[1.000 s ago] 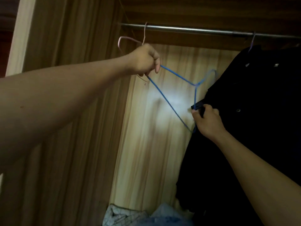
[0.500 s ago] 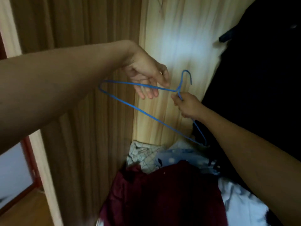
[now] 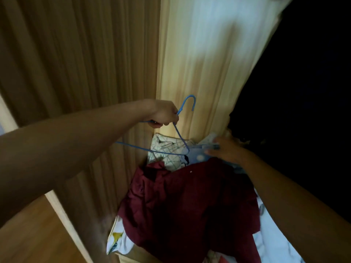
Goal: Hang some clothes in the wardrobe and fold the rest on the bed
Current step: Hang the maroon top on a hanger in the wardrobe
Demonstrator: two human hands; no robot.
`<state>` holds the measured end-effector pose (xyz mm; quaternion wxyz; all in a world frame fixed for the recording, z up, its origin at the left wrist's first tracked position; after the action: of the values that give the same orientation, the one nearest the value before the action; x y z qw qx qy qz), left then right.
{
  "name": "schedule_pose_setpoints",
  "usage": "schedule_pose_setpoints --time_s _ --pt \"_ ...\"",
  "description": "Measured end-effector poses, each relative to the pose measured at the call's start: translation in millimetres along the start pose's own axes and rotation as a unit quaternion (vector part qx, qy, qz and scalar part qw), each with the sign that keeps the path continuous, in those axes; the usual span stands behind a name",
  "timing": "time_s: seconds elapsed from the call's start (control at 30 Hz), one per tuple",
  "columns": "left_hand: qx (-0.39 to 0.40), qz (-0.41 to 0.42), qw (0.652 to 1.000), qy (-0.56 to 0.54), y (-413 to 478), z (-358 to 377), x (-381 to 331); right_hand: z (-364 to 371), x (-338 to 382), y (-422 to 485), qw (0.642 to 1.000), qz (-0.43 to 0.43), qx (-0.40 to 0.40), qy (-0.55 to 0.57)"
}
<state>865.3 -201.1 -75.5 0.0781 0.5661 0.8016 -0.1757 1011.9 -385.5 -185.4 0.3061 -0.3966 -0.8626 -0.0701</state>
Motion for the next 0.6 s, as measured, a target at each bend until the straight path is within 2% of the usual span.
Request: schedule_pose_setpoints --time_s 0.07,0.13,0.27,0.33,0.4,0.5,0.6 --pt "0.008 -0.005 1.0 0.016 4.0 14.9 8.4 27.3 -42.4 0.2 0.997 0.05 0.051 -0.031" --pt "0.016 -0.013 1.0 0.021 8.0 29.7 15.3 55.0 -66.7 -1.8 0.994 0.055 0.077 -0.055" --pt "0.041 -0.012 0.999 0.001 14.9 56.4 25.6 63.9 -93.3 -1.3 0.982 0.067 0.009 -0.178" --pt "0.04 0.001 0.999 -0.027 17.9 65.5 28.0 51.8 -91.0 -0.5 0.984 0.082 -0.023 -0.159" --pt "0.024 0.018 0.998 -0.056 21.8 69.4 27.8 35.2 -76.3 1.0 0.99 0.063 -0.055 -0.116" --pt "-0.002 0.032 0.993 -0.114 27.2 69.1 21.1 -5.1 -30.9 -0.8 0.988 -0.02 -0.138 -0.074" --pt "-0.038 0.049 0.983 -0.172 28.8 60.8 6.4 -33.2 18.5 -7.1 0.985 -0.074 -0.15 -0.048"
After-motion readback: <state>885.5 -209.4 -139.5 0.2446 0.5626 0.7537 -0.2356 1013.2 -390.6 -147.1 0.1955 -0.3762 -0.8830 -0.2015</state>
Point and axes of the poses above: each hand's wrist, its own y-axis towards the middle knuckle, its own z-axis out of the palm, x = y × z, the point moved 9 cm from there along y, towards the middle knuckle, and after that the axes turned 14 degrees about y, right-handed, at the moved point
